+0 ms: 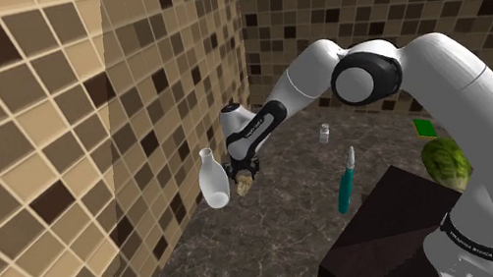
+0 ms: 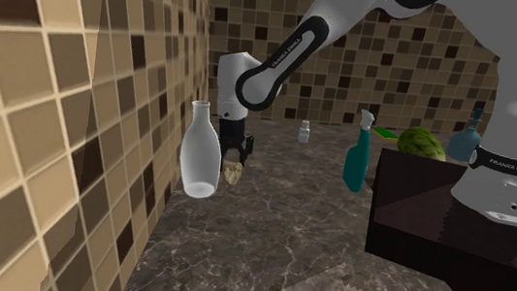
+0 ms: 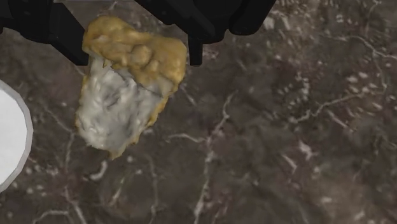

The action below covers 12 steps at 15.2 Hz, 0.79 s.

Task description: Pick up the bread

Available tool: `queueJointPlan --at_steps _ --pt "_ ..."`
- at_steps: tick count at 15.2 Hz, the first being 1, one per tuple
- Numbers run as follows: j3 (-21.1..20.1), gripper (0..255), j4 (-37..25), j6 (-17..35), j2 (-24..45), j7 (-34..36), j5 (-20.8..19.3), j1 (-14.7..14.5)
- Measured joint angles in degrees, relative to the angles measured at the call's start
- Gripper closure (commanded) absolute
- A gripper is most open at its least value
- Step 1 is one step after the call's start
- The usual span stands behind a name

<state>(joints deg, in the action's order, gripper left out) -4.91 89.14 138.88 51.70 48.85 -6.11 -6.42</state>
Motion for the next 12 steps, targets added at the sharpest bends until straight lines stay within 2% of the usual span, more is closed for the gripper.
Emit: queueJointPlan --at_steps 12 --pt "-0.58 255 2.13 -4.79 -6.94 -0.22 0.52 0.37"
